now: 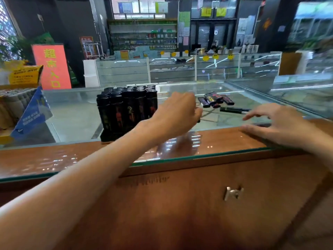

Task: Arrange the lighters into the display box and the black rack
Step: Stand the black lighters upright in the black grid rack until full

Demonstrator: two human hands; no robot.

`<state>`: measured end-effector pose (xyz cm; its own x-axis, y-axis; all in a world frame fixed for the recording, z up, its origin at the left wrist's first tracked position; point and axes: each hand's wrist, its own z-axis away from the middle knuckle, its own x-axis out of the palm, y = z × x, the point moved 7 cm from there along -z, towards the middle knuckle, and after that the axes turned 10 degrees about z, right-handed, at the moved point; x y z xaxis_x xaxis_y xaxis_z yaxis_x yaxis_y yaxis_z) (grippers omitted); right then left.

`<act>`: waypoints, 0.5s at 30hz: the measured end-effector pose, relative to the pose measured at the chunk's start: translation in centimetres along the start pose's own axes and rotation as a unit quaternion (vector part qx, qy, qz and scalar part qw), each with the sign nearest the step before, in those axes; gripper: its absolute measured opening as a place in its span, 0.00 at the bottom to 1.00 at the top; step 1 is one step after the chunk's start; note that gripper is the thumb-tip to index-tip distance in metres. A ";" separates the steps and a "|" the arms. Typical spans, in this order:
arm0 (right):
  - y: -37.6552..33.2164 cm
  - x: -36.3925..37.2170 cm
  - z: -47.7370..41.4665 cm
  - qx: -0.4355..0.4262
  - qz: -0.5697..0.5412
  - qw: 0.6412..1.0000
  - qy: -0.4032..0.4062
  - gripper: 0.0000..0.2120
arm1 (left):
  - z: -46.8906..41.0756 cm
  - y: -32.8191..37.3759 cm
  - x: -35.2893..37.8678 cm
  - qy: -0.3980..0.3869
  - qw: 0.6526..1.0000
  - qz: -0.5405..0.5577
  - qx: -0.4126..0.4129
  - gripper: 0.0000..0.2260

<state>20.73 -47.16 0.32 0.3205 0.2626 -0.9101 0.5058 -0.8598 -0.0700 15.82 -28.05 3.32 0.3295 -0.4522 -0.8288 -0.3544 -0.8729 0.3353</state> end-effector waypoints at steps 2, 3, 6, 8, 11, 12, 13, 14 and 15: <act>1.8 0.2 0.8 0.007 -0.005 1.000 -0.022 0.24 | -2.7 0.0 2.8 -0.063 0.996 -0.041 -0.052 0.16; 2.5 0.2 1.1 0.008 -0.011 1.000 -0.019 0.25 | -3.6 -0.2 3.9 -0.092 0.992 -0.048 -0.071 0.16; 4.1 -0.2 1.8 0.005 -0.026 1.000 0.012 0.24 | -6.1 -1.8 5.4 -0.119 0.982 -0.035 -0.141 0.11; 4.8 -0.2 2.1 0.004 -0.040 0.999 0.026 0.24 | -7.7 -2.9 5.7 -0.103 0.979 -0.002 -0.176 0.11; 5.3 0.0 2.4 0.002 -0.054 0.998 0.044 0.21 | -9.9 -4.0 6.4 -0.089 0.968 0.068 -0.224 0.23; 5.5 0.0 2.3 0.002 -0.055 0.997 0.049 0.18 | -10.7 -4.1 6.9 -0.091 0.962 0.097 -0.238 0.27; 5.6 0.2 2.3 0.002 -0.056 0.997 0.050 0.17 | -11.5 -4.1 7.4 -0.095 0.955 0.124 -0.252 0.29; 5.6 0.3 2.2 0.000 -0.056 0.997 0.049 0.17 | -12.1 -4.0 7.9 -0.100 0.948 0.141 -0.267 0.30; 5.6 0.4 2.1 -0.004 -0.053 0.998 0.046 0.18 | -12.7 -3.8 8.5 -0.108 0.943 0.146 -0.279 0.31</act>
<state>22.03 -52.81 -1.30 0.3364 0.3908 -0.8568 0.5475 -0.8214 -0.1597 31.08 -30.89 0.74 0.0815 -0.6936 -0.7158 0.1329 -0.7042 0.6975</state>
